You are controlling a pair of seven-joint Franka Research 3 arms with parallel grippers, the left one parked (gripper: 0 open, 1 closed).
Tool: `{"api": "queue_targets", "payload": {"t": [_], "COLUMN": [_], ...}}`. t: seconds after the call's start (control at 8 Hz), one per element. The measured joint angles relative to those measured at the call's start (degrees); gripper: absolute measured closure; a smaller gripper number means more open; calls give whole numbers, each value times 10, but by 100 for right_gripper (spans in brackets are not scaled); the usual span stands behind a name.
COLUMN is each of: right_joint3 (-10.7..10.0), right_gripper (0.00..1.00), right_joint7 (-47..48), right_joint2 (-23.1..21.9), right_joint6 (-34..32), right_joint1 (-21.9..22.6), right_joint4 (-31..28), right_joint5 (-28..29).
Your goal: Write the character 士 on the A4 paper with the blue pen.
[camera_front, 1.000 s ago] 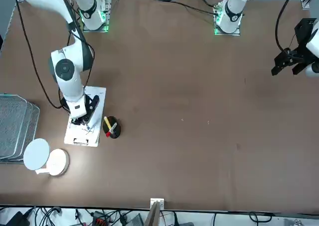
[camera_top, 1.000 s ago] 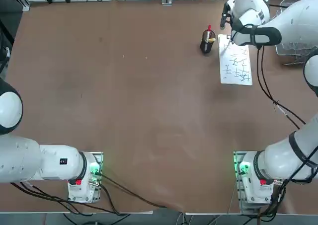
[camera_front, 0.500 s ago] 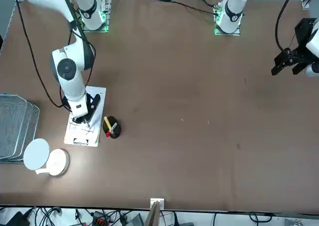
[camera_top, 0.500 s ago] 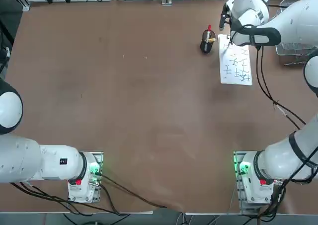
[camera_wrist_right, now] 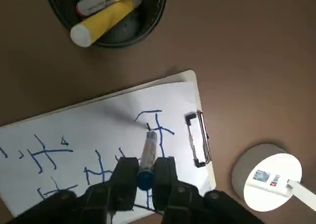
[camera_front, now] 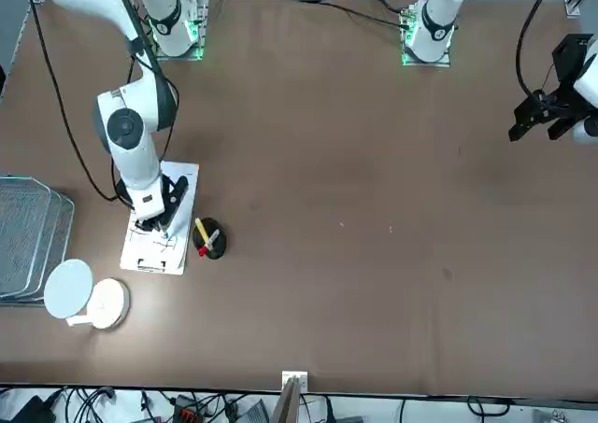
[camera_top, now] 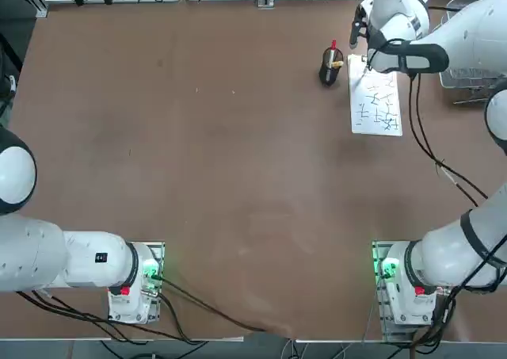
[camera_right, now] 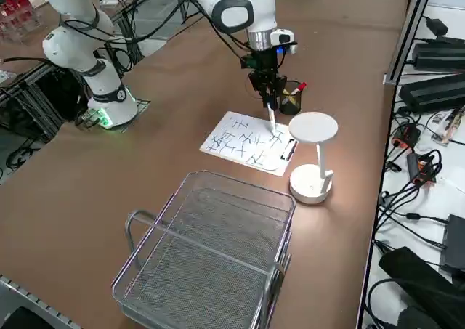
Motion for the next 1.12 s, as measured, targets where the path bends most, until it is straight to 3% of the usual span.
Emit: {"api": "queue_targets", "payload": {"t": [0.5,0.75,1.12], "right_joint3": [0,0,3], "right_gripper": [81,81,81], "right_joint7": [-16,7,155], "right_joint2": [-29,-53,-70], "right_joint6": [-29,-66,-124], "right_joint1": [-3,-4,3], "right_joint4": [36,69,114], "right_joint5": [9,71,95]}}
